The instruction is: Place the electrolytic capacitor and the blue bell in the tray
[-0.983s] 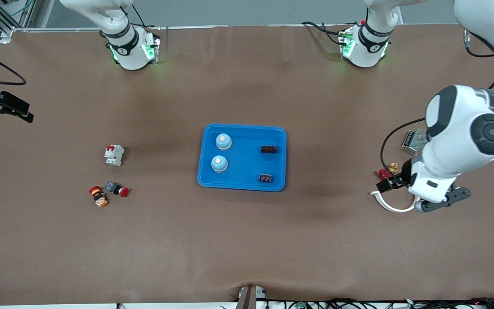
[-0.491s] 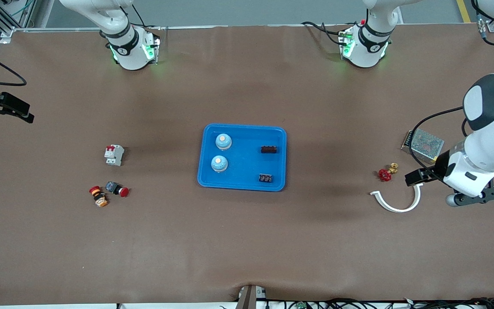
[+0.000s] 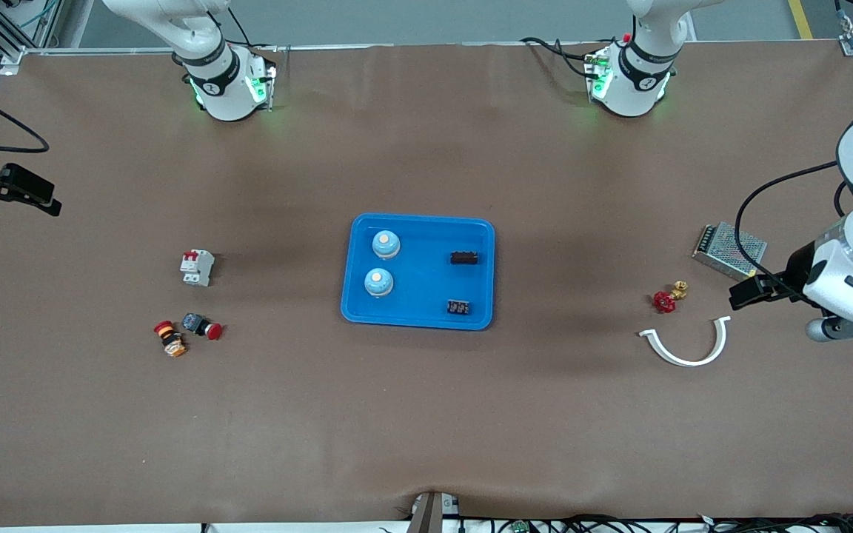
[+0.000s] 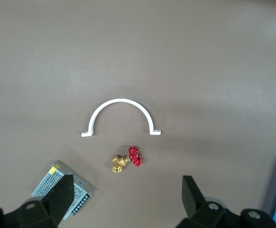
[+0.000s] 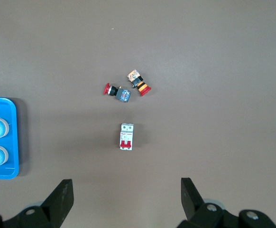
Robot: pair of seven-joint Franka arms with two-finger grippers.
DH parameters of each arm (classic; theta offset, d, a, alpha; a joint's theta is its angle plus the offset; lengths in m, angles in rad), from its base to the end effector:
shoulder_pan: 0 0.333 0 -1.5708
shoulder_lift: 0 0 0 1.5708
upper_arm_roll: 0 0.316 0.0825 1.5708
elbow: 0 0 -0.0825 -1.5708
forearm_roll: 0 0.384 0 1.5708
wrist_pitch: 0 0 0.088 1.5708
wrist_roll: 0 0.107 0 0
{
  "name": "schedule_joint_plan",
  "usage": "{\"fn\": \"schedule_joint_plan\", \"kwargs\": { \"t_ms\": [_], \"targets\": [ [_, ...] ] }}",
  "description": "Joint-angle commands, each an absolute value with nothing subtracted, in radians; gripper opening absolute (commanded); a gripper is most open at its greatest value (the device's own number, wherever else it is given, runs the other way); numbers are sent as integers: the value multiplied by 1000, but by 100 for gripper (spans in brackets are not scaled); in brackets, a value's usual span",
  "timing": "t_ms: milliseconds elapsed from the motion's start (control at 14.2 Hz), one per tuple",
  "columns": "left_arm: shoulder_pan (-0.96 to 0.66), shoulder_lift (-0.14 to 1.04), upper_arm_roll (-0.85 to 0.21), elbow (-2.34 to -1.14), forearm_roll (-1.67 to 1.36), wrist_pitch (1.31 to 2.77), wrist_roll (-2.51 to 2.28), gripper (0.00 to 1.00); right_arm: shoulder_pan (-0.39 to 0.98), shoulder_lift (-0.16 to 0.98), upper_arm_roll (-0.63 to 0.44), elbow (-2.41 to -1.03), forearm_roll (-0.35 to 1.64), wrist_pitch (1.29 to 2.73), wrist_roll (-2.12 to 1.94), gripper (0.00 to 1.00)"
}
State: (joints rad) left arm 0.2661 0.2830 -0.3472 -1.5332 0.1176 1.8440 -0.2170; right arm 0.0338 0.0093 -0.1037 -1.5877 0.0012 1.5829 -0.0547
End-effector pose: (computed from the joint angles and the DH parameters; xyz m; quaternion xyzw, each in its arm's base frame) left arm 0.6486 -0.0186 0.5049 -0.9979 -0.0607 -0.0237 0.0061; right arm 0.5566 -0.0386 0.6124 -0.9999 0.0076 0.0070 0.0006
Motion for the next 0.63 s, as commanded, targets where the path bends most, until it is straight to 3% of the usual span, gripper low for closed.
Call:
{"fn": "schedule_joint_plan", "kwargs": {
  "t_ms": [0, 281, 562],
  "targets": [
    [265, 255, -351, -1549, 97, 1821, -222, 100, 34, 28, -100, -1560, 3, 1577, -52, 100],
    [240, 212, -336, -1549, 95, 1764, -146, 100, 34, 29, -100, -1554, 3, 1577, -54, 100],
    [100, 146, -180, -1554, 62, 1706, -115, 100, 34, 32, -100, -1554, 3, 1577, -54, 100]
  ]
}}
